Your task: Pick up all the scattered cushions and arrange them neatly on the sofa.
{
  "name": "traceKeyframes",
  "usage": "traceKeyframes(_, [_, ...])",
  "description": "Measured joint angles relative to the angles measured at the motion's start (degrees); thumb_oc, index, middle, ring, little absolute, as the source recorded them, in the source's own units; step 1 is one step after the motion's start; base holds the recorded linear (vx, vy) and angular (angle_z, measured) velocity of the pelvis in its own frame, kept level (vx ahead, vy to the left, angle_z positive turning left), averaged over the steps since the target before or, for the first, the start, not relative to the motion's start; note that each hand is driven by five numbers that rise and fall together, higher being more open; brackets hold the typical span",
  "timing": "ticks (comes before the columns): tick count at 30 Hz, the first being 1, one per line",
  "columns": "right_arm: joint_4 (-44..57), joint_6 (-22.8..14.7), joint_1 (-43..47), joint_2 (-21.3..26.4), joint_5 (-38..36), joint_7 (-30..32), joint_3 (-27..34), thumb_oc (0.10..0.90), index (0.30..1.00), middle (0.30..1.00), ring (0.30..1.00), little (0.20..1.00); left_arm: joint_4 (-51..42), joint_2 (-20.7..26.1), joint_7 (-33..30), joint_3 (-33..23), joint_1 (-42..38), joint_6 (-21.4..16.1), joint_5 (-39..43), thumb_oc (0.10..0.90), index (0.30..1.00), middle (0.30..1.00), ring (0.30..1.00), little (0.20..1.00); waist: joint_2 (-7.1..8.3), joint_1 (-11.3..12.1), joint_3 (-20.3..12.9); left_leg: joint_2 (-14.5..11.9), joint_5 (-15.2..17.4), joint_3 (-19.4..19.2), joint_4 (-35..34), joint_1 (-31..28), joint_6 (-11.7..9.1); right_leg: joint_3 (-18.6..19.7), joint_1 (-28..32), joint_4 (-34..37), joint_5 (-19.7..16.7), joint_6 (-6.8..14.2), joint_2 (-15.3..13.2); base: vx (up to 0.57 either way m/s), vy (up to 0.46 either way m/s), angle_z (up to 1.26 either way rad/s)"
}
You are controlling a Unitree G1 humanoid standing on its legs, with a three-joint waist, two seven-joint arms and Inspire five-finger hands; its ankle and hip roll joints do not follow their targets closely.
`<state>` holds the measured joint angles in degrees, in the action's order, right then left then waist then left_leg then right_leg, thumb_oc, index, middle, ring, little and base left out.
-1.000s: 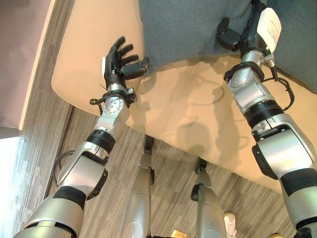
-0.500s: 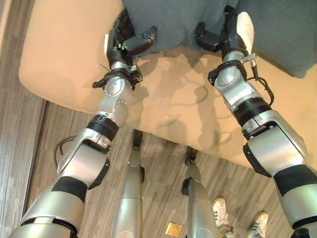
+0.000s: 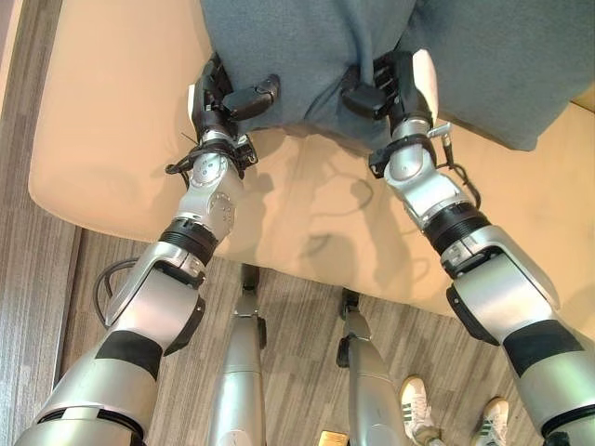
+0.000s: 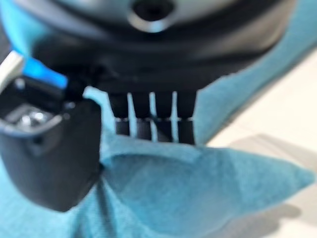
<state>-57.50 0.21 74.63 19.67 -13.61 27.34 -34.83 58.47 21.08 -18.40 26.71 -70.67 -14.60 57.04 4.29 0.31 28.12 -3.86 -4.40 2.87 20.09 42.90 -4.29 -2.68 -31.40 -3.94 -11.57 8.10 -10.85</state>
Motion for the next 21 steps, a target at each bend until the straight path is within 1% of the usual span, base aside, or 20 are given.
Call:
traceKeyframes(1, [1.2,-0.2,-0.9,-0.8,-0.5,-0.3,-0.1,0.4,0.3,0.3,0.3,0.3,1.2,0.2,-0.6,-0.5,0.1,0.1,-1.0,0.4,0.3,0.3,0.3,0.3,0.0,-0.3,0.0,-0.2,0.8,-0.1,2.0,0.8,0.1,0.6,-0.3,0.0,0.4,-0.6,0.3,-0.02,0.025,-0.16])
traceKeyframes(2, [2.1,-0.3,-1.5,-1.0,-0.6,-0.4,-0.1,0.4,0.3,0.3,0.3,0.3,1.7,0.3,-1.0,-0.5,0.1,0.1,-1.2,0.4,0.3,0.3,0.3,0.3,0.01,-0.5,0.0,-0.3,1.0,-0.2,2.5,1.2,0.2,0.9,-0.4,0.0,0.5,-0.8,0.3,-0.01,0.001,-0.18])
traceKeyframes(3, [2.3,-0.9,-2.0,-1.6,-0.6,-0.8,-0.1,0.4,0.3,0.3,0.3,0.3,2.0,0.7,-1.4,-0.5,0.1,0.3,-1.5,0.4,0.3,0.3,0.3,0.3,0.02,-0.9,0.0,-0.3,1.4,-0.3,3.4,1.6,0.0,1.4,-0.6,0.2,0.6,-0.7,0.3,-0.01,-0.018,-0.12])
traceKeyframes(4, [3.9,-0.9,-3.1,-1.8,-0.6,-0.9,0.0,0.4,0.3,0.3,0.3,0.3,1.9,0.9,-2.3,-0.5,0.1,0.9,-3.1,0.4,0.3,0.3,0.3,0.3,0.06,-1.1,0.0,-0.2,1.8,-0.7,3.8,1.8,0.5,1.6,-0.7,0.4,1.1,-0.1,0.2,-0.01,-0.03,-0.1])
traceKeyframes(5, [5.3,-0.9,-4.2,-1.8,-0.6,-0.9,0.1,0.4,0.3,0.3,0.3,0.3,1.9,0.9,-2.7,-0.5,0.2,1.0,-4.1,0.4,0.3,0.3,0.3,0.3,0.07,-1.2,0.0,-0.1,1.8,-0.8,3.8,1.8,0.5,1.9,-0.5,0.9,1.3,0.1,0.0,-0.01,-0.026,-0.07])
traceKeyframes(7, [9.7,-1.0,-7.6,-1.7,-0.4,-1.0,1.2,0.4,0.3,0.3,0.3,0.3,-0.3,0.9,-3.6,-0.6,1.5,1.2,-5.6,0.4,0.3,0.3,0.3,0.3,0.16,-1.3,0.1,-0.1,2.0,-1.4,4.0,1.3,0.8,2.8,0.1,1.0,1.2,0.0,-0.2,0.02,-0.039,-0.01])
traceKeyframes(8, [11.5,-1.3,-10.2,-2.2,-0.3,-1.0,2.3,0.4,0.3,0.3,0.3,0.3,-3.2,1.0,-4.4,-1.3,3.9,1.0,-6.7,0.4,0.3,0.3,0.3,0.3,0.84,-1.1,0.4,-0.1,2.2,-2.0,4.1,-0.1,1.1,3.3,0.9,0.3,0.5,0.0,-0.4,0.05,-0.051,-0.02])
traceKeyframes(9, [11.5,-1.3,-11.2,-2.7,-0.3,-1.0,2.4,0.4,0.3,0.3,0.3,0.3,-3.6,0.9,-4.7,-1.6,5.1,1.0,-7.6,0.4,0.3,0.3,0.3,0.3,1.2,-1.0,0.6,-0.1,2.4,-2.1,4.1,-1.1,1.2,3.3,1.7,0.0,0.5,0.1,-0.4,0.05,-0.056,-0.11])
traceKeyframes(10, [11.6,-1.3,-13.3,-3.4,-0.2,-1.5,2.8,0.4,0.3,0.3,0.3,0.3,-5.9,1.1,-5.0,-2.8,8.8,1.2,-8.3,0.4,0.3,0.3,0.3,0.3,1.83,-0.9,0.9,-0.2,3.2,-2.6,4.1,-3.6,1.2,3.1,3.6,-0.5,0.5,0.1,-0.2,0.07,-0.054,-0.2])
traceKeyframes(11, [12.3,-1.3,-15.6,-4.2,-0.1,-2.0,2.9,0.4,0.3,0.3,0.3,0.3,-8.7,1.2,-5.2,-3.4,13.5,1.2,-10.0,0.4,0.3,0.3,0.3,0.3,2.1,-0.7,1.2,-0.3,3.8,-2.9,3.8,-6.4,1.3,3.1,5.7,-0.8,0.7,-0.1,-0.2,0.05,-0.059,-0.23])
traceKeyframes(12, [14.0,-1.2,-18.6,-4.4,0.4,-2.1,3.3,0.4,0.3,0.3,0.3,0.3,-12.4,1.0,-6.0,-3.7,18.3,1.2,-11.1,0.4,0.3,0.3,0.3,0.3,2.16,-0.5,1.4,-0.3,4.2,-3.3,3.4,-9.2,1.4,3.2,7.7,-1.1,0.9,-0.3,-0.3,0.08,-0.066,-0.2])
traceKeyframes(14, [14.8,-1.2,-21.8,-4.3,1.6,-2.3,3.8,0.4,0.3,0.3,0.3,0.3,-14.2,0.0,-6.3,-3.9,23.0,1.2,-12.3,0.4,0.3,0.3,0.3,0.3,2.03,0.0,1.6,-0.4,4.5,-3.3,2.3,-13.1,1.4,3.0,11.0,-1.1,1.0,-0.3,-0.5,0.1,-0.077,-0.09])
traceKeyframes(16, [15.5,-1.1,-25.1,-4.1,2.8,-2.8,4.4,0.4,0.3,0.3,0.3,0.3,-16.8,-1.9,-7.2,-4.9,28.6,2.0,-13.8,0.4,0.3,0.3,0.3,0.3,1.86,0.7,1.6,-0.3,4.6,-3.4,0.1,-18.6,1.4,2.7,15.2,-1.0,1.3,-0.3,-0.8,0.11,-0.088,-0.01])
traceKeyframes(17, [15.7,-1.1,-25.9,-4.0,3.5,-2.9,4.4,0.4,0.3,0.3,0.3,0.3,-18.4,-2.3,-7.6,-4.9,30.5,2.1,-14.8,0.4,0.3,0.3,0.3,0.3,1.84,0.6,1.6,-0.1,4.6,-3.3,-0.7,-20.2,1.3,2.3,16.6,-0.9,1.4,-0.4,-0.8,0.1,-0.077,0.04])
traceKeyframes(18, [15.7,-1.1,-25.9,-3.9,3.7,-2.9,4.4,0.4,0.3,0.3,0.3,0.3,-19.0,-2.1,-7.7,-5.1,30.9,2.2,-15.6,0.4,0.3,0.3,0.3,0.3,1.63,1.0,1.6,-0.1,4.6,-3.1,-0.7,-20.6,1.3,2.1,17.1,-1.0,1.6,-0.4,-0.8,0.13,-0.082,0.09])
traceKeyframes(19, [16.6,-0.8,-26.5,-3.8,3.9,-3.1,5.2,0.4,0.3,0.3,0.3,0.3,-21.3,-1.9,-7.8,-6.0,32.0,3.0,-16.8,0.4,0.3,0.3,0.3,0.3,1.6,1.4,1.6,0.1,4.7,-2.9,-1.0,-21.3,1.1,1.2,17.9,-0.9,2.8,-1.0,-1.0,0.12,-0.085,0.07])
traceKeyframes(20, [18.4,-0.8,-27.7,-3.5,4.3,-3.3,6.2,0.4,0.3,0.3,0.3,0.3,-24.2,-1.5,-7.8,-7.1,33.8,3.1,-18.0,0.4,0.3,0.3,0.3,0.3,1.3,2.2,1.7,0.1,4.6,-2.8,-1.5,-22.4,0.8,1.2,18.9,-0.8,3.6,-0.6,-1.2,0.14,-0.091,0.08])
traceKeyframes(21, [19.4,-0.7,-28.0,-3.3,4.4,-3.5,6.1,0.4,0.3,0.3,0.3,0.3,-25.8,-1.1,-7.8,-7.8,34.9,3.2,-18.8,0.4,0.3,0.3,0.3,0.3,1.02,2.3,1.6,0.1,4.8,-2.5,-1.6,-22.7,0.5,1.1,19.4,-0.8,4.1,-0.3,-1.3,0.12,-0.09,0.09])
